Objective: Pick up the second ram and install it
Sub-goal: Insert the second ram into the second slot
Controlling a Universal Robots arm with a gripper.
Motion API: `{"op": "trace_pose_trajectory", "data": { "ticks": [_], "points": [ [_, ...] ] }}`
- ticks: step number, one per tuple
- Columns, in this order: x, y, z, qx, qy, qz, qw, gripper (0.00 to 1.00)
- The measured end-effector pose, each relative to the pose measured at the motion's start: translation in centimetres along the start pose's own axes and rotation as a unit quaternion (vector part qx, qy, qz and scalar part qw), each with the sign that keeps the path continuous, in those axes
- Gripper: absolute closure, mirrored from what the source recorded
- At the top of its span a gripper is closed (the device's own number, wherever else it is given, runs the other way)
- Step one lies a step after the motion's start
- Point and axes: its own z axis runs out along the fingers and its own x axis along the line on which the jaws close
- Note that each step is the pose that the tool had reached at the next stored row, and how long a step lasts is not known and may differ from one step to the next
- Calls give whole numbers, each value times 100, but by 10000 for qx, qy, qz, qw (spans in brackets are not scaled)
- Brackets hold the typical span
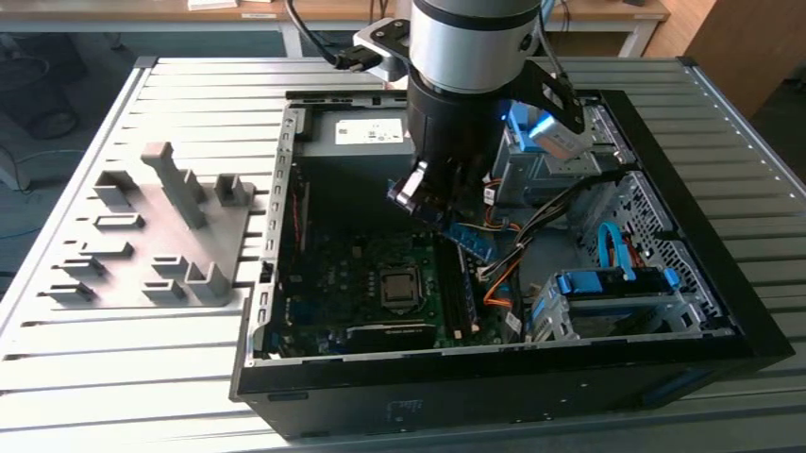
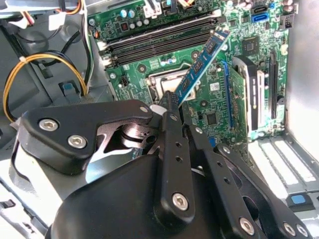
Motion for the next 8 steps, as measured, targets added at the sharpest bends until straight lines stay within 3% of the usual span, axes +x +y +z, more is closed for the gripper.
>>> {"op": "trace_pose_trajectory", "data": {
  "ticks": [8],
  "points": [
    [0,0,2,7,-4,308,9995,86]
  ]
}}
